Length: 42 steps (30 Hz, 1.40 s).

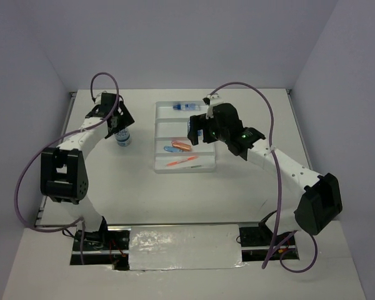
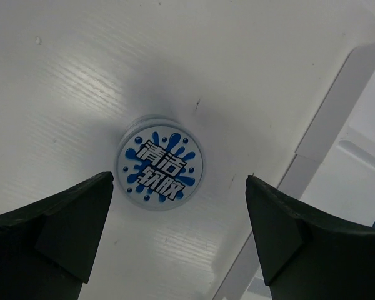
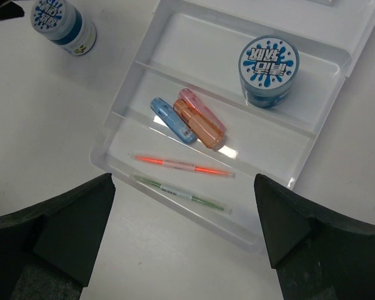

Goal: Sort the stationery into containers
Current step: Pick up the stationery from the center of the board.

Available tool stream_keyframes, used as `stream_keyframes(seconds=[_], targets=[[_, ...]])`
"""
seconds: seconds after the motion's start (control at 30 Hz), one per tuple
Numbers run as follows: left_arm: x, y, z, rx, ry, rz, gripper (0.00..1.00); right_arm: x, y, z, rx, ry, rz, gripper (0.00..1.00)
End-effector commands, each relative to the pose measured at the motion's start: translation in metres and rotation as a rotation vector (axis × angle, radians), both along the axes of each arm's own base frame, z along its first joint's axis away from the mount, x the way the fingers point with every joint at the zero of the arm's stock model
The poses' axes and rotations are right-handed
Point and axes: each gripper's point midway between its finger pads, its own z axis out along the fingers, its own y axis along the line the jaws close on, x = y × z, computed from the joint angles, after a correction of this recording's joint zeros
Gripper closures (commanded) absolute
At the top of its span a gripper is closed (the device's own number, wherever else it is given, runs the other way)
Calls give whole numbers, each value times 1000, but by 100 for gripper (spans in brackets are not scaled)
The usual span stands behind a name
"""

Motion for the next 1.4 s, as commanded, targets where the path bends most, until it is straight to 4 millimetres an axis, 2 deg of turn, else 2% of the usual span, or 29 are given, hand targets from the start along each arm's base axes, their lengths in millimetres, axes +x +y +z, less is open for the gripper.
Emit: stream_keyframes(seconds=[0.0,0.2,0.43,0.53,0.57,0.6,0.7,0.73,0.77,0.8,0.83,0.87,0.9,0.97,1.0,1.07,1.1,1.17,1.23,1.33,1.37], targets=[[10,-8,-6,-16,35,-39,1,5,11,14,52,-35,30,0],[13,3,-28,28,94,2,1,6,15,7,37,-30,47,0],[12,1,-46,25,116,-14,1,10,18,5,35,-27,53,0],[14,1,-51,29,122,-20,14,10,18,3,30,-23,52,0],[15,1,-51,31,117,-26,26,12,17,3,27,-25,44,0],[16,0,-51,29,112,-29,31,11,17,2,25,-25,46,0],[17,3,-51,37,117,-32,63,11,16,4,23,-28,43,0],[18,4,-49,38,116,-33,90,12,15,4,19,-31,37,0],[16,3,-48,38,123,-37,100,13,13,5,18,-35,30,0],[15,1,-46,36,119,-40,100,13,12,6,13,-40,25,0],[12,-1,-35,30,95,-54,100,14,10,6,9,-41,17,0],[15,-6,-24,26,52,-70,100,15,6,9,4,-53,-2,0],[15,-18,2,20,-16,-100,100,16,4,10,2,-58,-17,0],[19,-37,29,19,-111,-174,100,18,-3,15,1,-77,-57,0],[18,-59,51,16,-171,-234,100,19,-6,15,5,-79,-75,0],[18,-94,76,-1,-244,-358,100,20,-16,19,7,-92,-135,0],[20,-105,86,-5,-273,-398,100,21,-21,20,7,-95,-166,0],[21,-133,95,-30,-317,-471,100,20,-32,25,17,-105,-225,0],[24,-147,99,-33,-337,-505,100,17,-35,30,33,-107,-240,0],[33,-173,93,-32,-357,-553,100,10,-35,40,65,-117,-227,0],[35,-182,86,-37,-348,-572,100,8,-36,43,69,-122,-225,0]])
